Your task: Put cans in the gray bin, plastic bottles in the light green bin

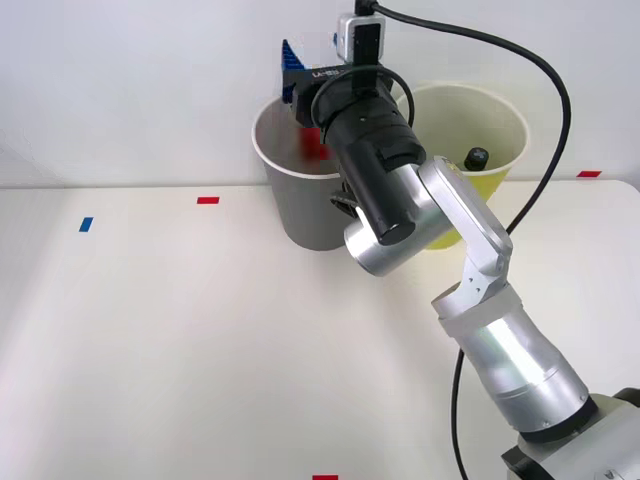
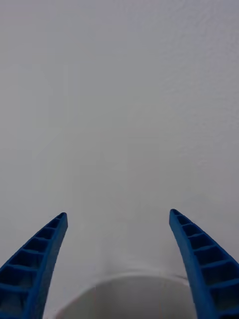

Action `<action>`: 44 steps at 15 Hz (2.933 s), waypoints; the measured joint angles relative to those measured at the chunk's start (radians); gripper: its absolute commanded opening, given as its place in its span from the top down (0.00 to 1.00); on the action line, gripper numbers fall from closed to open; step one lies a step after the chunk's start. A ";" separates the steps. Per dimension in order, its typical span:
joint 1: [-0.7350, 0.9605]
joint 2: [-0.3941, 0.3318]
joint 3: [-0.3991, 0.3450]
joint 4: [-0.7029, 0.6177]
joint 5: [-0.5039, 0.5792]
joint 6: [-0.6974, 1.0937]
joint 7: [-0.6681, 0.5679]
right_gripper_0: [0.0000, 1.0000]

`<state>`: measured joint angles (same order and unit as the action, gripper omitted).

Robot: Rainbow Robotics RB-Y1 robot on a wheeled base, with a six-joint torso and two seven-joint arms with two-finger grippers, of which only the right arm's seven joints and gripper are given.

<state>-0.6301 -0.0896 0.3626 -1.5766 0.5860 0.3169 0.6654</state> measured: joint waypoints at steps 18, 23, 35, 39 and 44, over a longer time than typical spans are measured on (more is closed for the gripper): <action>0.570 -0.022 -0.087 -0.421 0.011 -0.292 -0.007 0.00; 0.891 -0.036 -0.117 -0.554 0.127 -0.295 -0.012 0.00; 1.175 -0.056 -0.252 -0.576 0.193 -0.369 -0.015 0.00; 1.233 -0.029 -0.270 -0.565 0.182 -0.374 0.034 0.00; 1.303 0.003 -0.235 -0.564 0.020 -0.415 0.397 0.00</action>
<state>0.6725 -0.0864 0.1272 -2.1403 0.6057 -0.0979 1.0625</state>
